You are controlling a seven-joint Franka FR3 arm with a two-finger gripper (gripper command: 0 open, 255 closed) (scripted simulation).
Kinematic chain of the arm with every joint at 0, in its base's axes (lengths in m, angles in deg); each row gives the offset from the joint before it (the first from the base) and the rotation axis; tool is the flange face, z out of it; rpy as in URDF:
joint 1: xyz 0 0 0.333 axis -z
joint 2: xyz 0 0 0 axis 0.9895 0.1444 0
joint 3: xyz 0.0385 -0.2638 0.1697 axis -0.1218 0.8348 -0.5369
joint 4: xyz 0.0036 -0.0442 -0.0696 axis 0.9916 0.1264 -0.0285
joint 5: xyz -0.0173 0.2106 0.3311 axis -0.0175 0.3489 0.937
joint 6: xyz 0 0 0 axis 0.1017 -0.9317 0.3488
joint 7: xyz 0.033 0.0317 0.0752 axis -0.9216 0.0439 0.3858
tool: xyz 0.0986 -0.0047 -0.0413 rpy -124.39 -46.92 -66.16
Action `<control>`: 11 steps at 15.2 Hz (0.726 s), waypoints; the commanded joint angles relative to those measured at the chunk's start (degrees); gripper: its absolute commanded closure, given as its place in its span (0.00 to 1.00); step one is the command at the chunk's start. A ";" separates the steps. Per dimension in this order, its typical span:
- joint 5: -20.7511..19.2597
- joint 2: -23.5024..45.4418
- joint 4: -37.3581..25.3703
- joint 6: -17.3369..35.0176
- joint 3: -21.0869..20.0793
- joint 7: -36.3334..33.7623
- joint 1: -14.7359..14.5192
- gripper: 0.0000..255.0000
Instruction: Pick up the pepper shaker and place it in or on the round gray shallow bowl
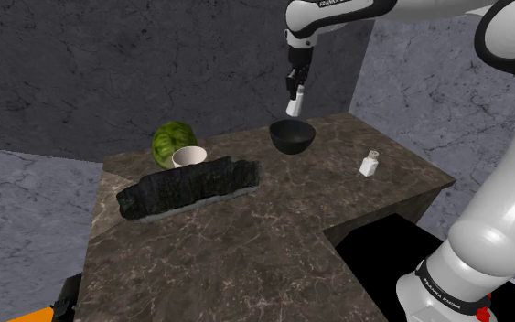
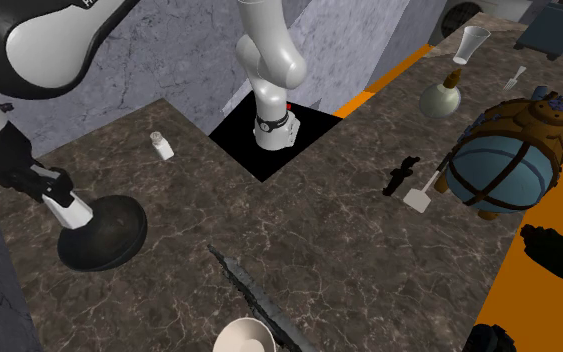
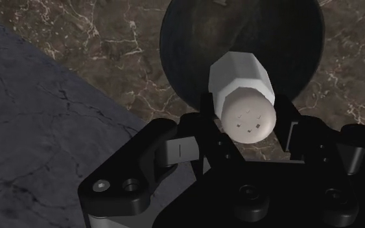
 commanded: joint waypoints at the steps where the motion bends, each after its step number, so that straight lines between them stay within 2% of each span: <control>1: -0.05 -0.05 1.62 1.60 0.02 -0.12 0.03 1.00; 11: -0.53 1.09 7.84 8.91 0.14 -0.88 0.09 1.00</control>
